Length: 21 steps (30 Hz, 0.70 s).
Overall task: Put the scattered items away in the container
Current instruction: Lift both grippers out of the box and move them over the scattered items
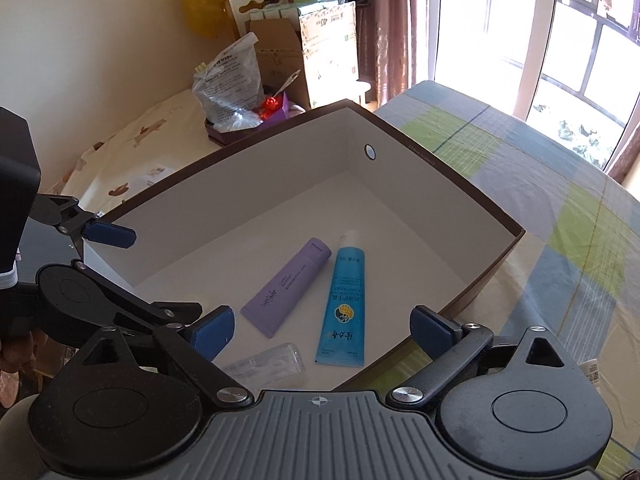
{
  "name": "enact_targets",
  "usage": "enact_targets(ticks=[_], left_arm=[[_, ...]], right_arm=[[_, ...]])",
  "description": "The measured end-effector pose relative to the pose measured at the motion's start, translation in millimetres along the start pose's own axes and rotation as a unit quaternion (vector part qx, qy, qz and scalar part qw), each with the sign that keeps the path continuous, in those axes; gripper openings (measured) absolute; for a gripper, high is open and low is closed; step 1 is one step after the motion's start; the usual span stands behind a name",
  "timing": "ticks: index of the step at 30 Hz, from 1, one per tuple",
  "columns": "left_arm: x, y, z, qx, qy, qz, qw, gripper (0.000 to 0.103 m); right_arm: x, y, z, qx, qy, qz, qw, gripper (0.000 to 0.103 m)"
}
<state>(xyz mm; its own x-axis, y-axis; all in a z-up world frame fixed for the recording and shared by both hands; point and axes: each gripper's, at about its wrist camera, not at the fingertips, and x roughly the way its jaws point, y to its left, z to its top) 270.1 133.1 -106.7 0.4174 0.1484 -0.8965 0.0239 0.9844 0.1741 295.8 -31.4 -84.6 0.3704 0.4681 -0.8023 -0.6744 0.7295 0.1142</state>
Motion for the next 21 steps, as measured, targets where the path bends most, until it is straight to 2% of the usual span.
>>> enact_targets(ticks=[8, 21], left_arm=[[-28.5, -4.9, -8.2, 0.001, -0.015, -0.006, 0.9999, 0.098], [-66.8, -10.9, -33.5, -0.023, -0.023, -0.018, 0.9993, 0.098]], right_arm=[[-23.9, 4.7, -7.4, 0.013, -0.010, 0.002, 1.000, 0.100], [-62.6, 25.8, -34.8, 0.021, -0.017, 0.003, 1.000, 0.100]])
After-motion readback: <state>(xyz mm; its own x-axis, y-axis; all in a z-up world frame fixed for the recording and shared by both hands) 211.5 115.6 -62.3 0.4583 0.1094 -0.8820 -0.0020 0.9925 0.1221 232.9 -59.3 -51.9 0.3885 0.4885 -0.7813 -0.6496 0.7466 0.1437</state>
